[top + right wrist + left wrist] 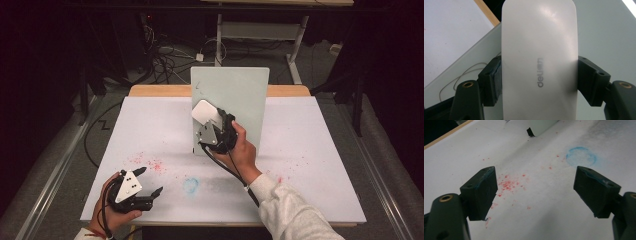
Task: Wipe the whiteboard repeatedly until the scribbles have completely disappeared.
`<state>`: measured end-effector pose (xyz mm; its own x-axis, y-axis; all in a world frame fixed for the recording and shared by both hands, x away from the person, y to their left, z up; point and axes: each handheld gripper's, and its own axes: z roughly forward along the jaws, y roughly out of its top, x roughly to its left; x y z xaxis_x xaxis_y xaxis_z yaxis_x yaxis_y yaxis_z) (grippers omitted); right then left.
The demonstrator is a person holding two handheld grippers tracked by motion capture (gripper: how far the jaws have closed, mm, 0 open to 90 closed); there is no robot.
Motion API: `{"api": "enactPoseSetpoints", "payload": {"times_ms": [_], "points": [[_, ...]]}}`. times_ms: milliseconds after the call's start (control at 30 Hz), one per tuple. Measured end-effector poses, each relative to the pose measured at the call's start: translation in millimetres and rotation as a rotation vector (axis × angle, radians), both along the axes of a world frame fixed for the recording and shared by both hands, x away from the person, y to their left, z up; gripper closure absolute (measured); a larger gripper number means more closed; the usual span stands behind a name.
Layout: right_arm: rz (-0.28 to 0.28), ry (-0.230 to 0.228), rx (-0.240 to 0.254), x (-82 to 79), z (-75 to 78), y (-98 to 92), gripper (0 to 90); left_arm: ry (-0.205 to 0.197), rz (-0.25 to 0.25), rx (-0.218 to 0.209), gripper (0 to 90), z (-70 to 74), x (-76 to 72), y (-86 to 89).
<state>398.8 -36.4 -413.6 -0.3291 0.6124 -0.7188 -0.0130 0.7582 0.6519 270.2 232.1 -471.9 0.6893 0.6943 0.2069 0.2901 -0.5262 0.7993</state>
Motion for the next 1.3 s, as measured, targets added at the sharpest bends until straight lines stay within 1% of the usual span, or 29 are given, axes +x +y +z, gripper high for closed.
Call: {"api": "enactPoseSetpoints", "payload": {"times_ms": [33, 67, 100, 133, 167, 200, 233, 267, 300, 333, 367, 467, 500, 633, 700, 733, 767, 800, 900, 1000, 1100, 1200, 1233, 1300], "points": [[0.004, 0.000, -0.006, -0.5, -1.2, -1.8, 31.0, 0.000, 0.001, 0.000, 18.8, -0.1, 0.0, 0.0], [0.001, 0.005, 0.003, -1.4, -3.1, -3.1, 31.0, 0.001, 0.000, -0.001, 18.8, -0.1, 0.0, 0.1], [0.002, 0.007, 0.002, -1.9, -4.5, -4.8, 31.0, 0.002, 0.001, -0.001, 18.8, -0.1, -0.1, 0.2], [0.000, 0.009, 0.001, -2.6, -5.7, -6.7, 31.0, -0.010, -0.002, 0.004, 18.8, 0.2, 0.4, 0.5], [-0.003, 0.012, 0.010, -3.3, -7.5, -7.9, 31.0, -0.011, -0.002, 0.005, 18.8, 0.2, 0.4, 0.5], [-0.006, 0.017, 0.018, -4.1, -9.0, -8.9, 31.0, -0.010, -0.004, 0.008, 18.8, 0.3, 0.4, 0.7], [-0.002, 0.015, 0.007, -4.3, -9.8, -10.7, 31.0, -0.010, -0.003, 0.007, 18.8, 0.3, 0.3, 0.6], [-0.005, 0.017, 0.007, -5.0, -11.2, -11.6, 31.0, -0.010, -0.001, 0.003, 18.8, 0.0, 0.4, 0.2], [-0.006, 0.017, 0.011, -5.4, -12.2, -12.2, 31.0, 0.004, 0.002, -0.002, 18.8, -0.5, -0.1, -0.4], [-0.007, 0.017, 0.014, -5.6, -13.0, -13.0, 31.0, 0.003, 0.002, -0.002, 18.8, -0.6, -0.2, -0.7], [-0.007, 0.016, 0.013, -5.9, -13.7, -13.7, 31.0, -0.009, -0.002, 0.003, 18.8, -0.2, 0.4, -0.7], [-0.005, 0.019, 0.017, -6.4, -14.9, -15.1, 31.0, -0.008, -0.004, 0.009, 18.8, -0.1, 0.8, -1.2], [-0.006, 0.024, 0.016, -6.6, -14.3, -15.5, 31.0, 0.005, 0.000, 0.006, 18.8, -0.5, 0.3, -1.7], [0.002, 0.034, 0.043, -5.8, -11.5, -18.1, 31.1, 0.004, -0.001, 0.006, 18.8, -0.6, 0.2, -1.8], [-0.008, 0.025, 0.063, -4.3, -8.0, -20.7, 31.0, 0.004, 0.002, 0.002, 18.8, -0.9, 0.3, -1.7], [-0.016, 0.022, 0.076, -3.4, -5.7, -22.2, 31.0, -0.007, -0.001, 0.005, 18.8, -0.6, 0.9, -1.3], [-0.022, 0.019, 0.088, -2.4, -2.9, -23.8, 31.1, 0.006, 0.002, 0.001, 18.8, -1.0, 0.4, -1.6], [-0.025, 0.017, 0.097, -1.1, 0.1, -25.4, 31.1, 0.006, 0.001, 0.007, 18.8, -0.8, 0.5, -1.5], [-0.041, 0.008, 0.116, 1.2, 5.4, -28.0, 31.1, 0.006, 0.000, 0.005, 18.8, -0.9, 0.3, -2.0], [-0.053, -0.005, 0.096, -0.1, 0.8, -25.7, 31.1, 0.007, -0.001, 0.005, 18.8, -0.7, 0.4, -1.8], [-0.044, -0.002, 0.075, -3.5, -8.2, -23.3, 31.1, 0.007, 0.001, 0.002, 18.8, -1.0, 0.4, -1.9], [-0.020, 0.012, 0.036, -7.9, -19.6, -19.4, 31.1, 0.007, -0.002, 0.008, 18.8, -0.9, 0.3, -2.1], [-0.012, 0.018, 0.021, -9.5, -23.7, -18.1, 31.1, -0.004, -0.006, 0.010, 18.8, -0.7, 0.9, -2.1], [-0.007, 0.023, 0.001, -12.7, -31.8, -14.9, 31.1, -0.005, -0.008, 0.016, 18.8, -0.4, 1.1, -2.1]]}}
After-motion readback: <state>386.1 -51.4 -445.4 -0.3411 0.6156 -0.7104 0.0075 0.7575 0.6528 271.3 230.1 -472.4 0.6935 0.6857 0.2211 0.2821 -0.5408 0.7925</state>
